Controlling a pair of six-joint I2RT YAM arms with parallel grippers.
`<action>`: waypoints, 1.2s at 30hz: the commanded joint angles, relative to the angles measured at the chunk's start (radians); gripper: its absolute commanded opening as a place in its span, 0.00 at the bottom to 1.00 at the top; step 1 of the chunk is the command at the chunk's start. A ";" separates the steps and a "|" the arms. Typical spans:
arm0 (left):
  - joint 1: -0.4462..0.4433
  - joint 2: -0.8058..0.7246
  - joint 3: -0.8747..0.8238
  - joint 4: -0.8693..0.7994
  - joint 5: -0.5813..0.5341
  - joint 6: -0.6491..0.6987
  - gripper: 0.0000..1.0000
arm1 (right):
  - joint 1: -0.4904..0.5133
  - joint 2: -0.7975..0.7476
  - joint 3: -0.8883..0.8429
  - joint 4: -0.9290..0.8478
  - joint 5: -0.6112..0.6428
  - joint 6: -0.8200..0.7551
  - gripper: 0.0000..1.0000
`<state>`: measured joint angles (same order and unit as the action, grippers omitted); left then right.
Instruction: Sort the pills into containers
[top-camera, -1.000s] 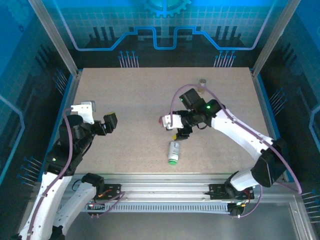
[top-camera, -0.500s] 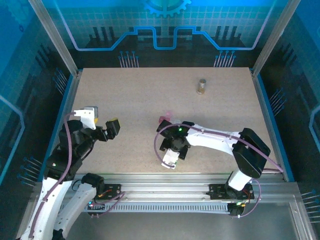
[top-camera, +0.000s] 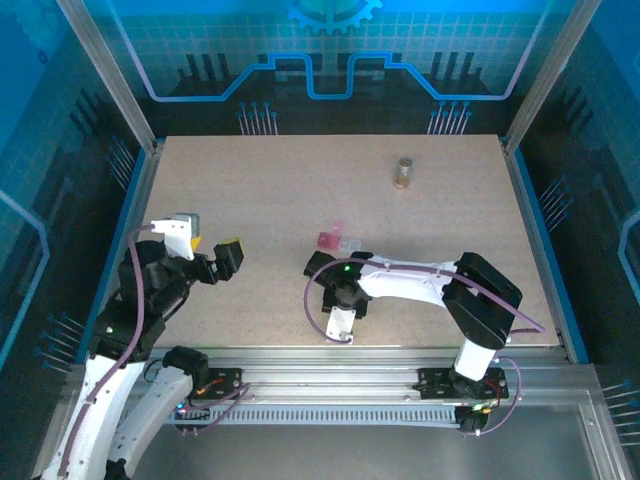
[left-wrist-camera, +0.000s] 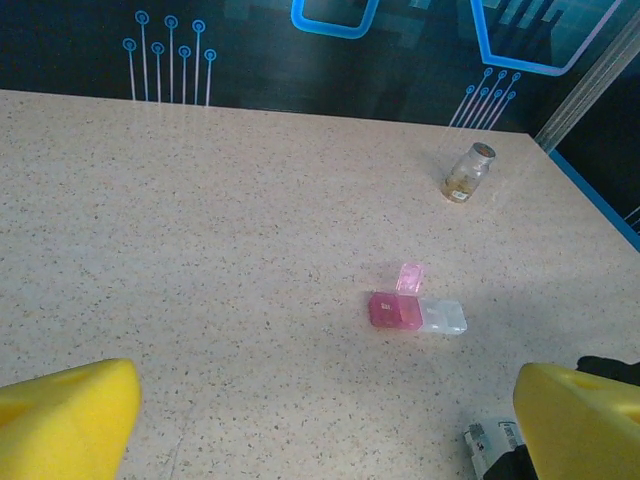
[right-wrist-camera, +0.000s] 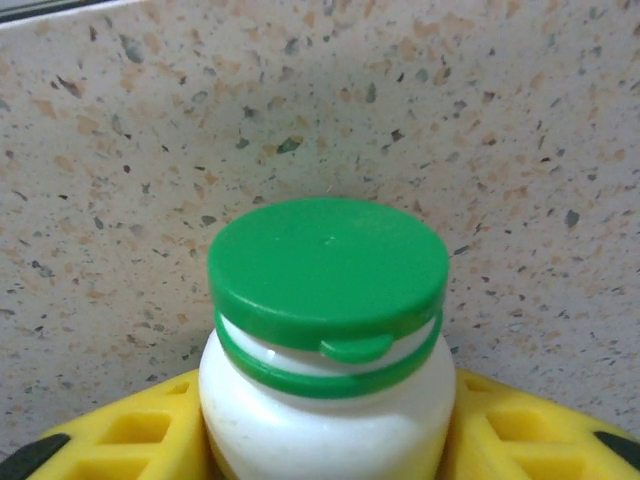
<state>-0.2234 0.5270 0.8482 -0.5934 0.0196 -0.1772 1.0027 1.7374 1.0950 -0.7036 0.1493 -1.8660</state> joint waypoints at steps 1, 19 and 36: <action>0.007 -0.004 -0.007 0.027 0.023 0.002 0.97 | 0.015 0.015 0.006 -0.032 -0.041 0.010 0.43; -0.013 0.146 0.002 0.329 0.126 -0.326 0.90 | -0.613 -0.482 -0.317 1.379 -0.949 2.043 0.35; -0.321 0.710 0.102 0.770 0.539 0.378 0.89 | -0.820 -0.207 -0.227 2.125 -1.213 2.901 0.24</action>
<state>-0.5400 1.2144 0.9039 0.0952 0.3786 0.0177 0.1799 1.5379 0.8223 1.2499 -0.9272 0.9661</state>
